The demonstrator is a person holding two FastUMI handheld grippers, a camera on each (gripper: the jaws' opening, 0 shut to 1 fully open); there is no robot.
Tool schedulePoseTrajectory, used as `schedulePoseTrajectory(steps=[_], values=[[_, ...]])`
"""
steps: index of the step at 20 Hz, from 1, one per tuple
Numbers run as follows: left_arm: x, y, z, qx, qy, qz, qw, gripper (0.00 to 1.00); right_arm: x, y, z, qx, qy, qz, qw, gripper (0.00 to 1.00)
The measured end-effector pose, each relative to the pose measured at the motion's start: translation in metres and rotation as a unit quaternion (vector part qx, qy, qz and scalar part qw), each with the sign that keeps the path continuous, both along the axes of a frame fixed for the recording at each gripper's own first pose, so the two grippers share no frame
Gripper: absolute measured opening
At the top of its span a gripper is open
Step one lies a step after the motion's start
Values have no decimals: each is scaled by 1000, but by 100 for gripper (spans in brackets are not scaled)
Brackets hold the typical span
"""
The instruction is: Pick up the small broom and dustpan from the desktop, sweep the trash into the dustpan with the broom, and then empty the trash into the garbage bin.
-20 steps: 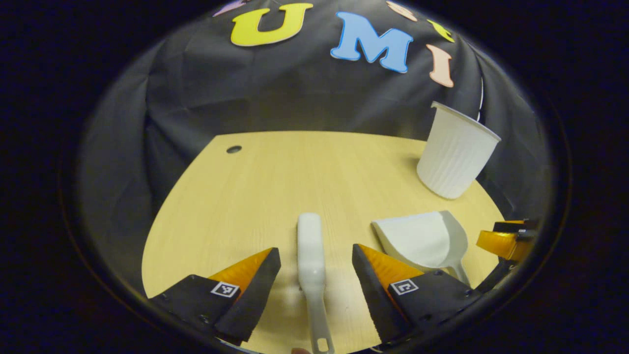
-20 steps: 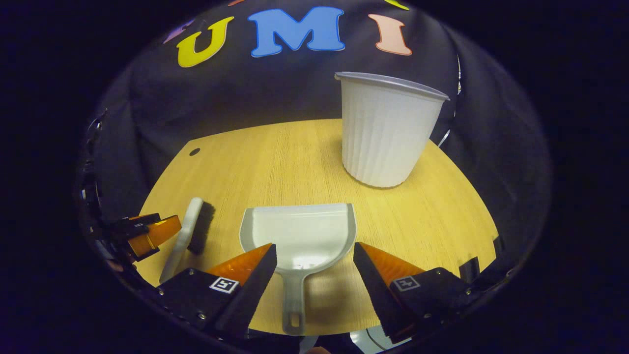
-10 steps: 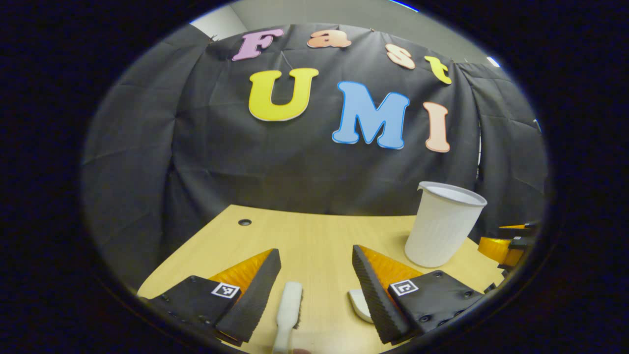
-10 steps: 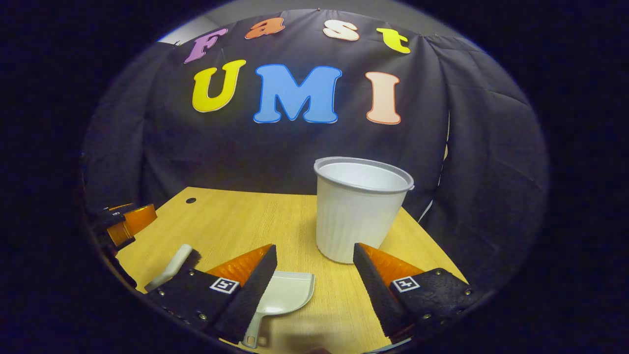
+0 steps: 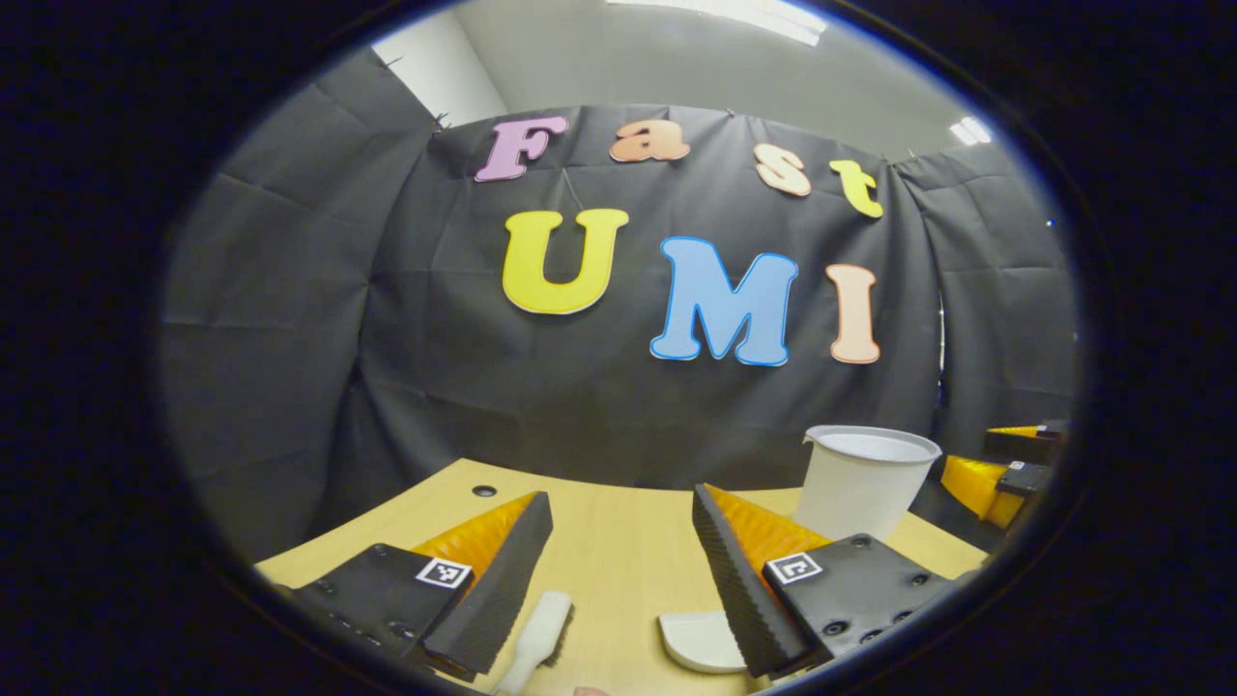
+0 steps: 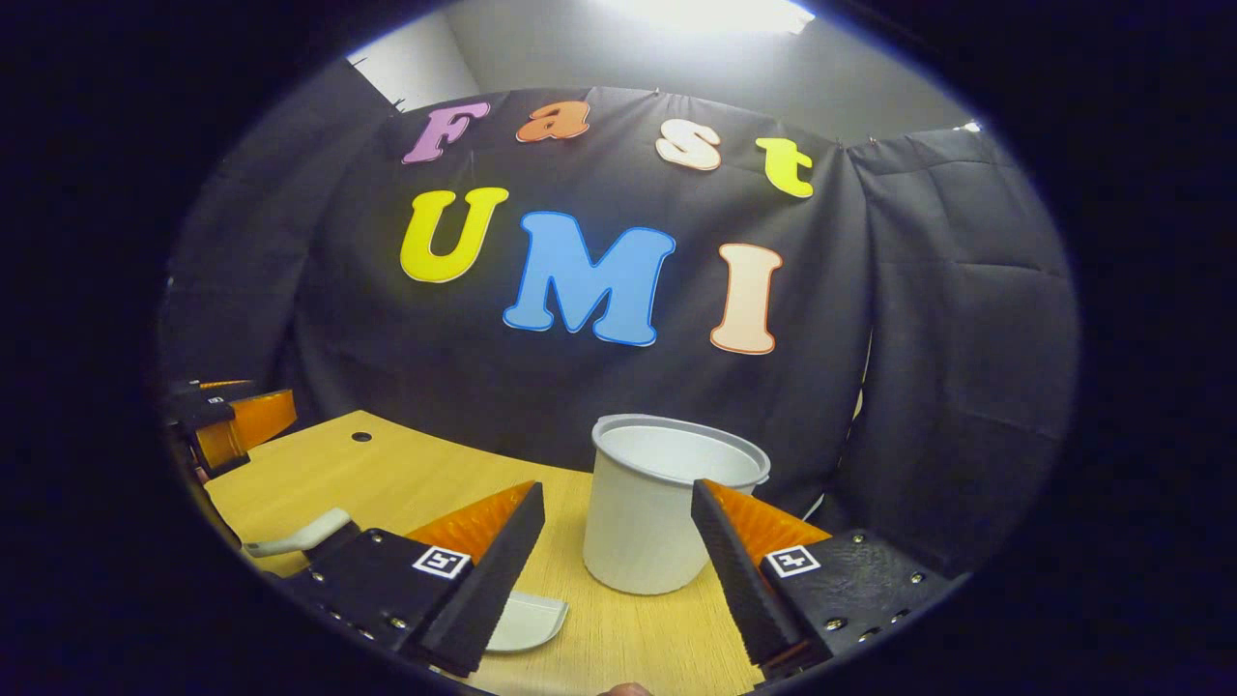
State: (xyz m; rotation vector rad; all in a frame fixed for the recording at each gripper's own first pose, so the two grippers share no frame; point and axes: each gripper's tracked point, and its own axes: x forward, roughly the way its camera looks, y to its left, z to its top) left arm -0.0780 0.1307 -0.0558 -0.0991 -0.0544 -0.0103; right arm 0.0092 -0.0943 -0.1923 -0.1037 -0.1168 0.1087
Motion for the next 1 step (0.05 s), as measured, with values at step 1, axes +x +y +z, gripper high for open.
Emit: schedulePoseTrajectory(steps=[1], values=[[-1,-1,2,4,-1,-1,1000,95,1,-2,2,1,3,-6,1000,95]])
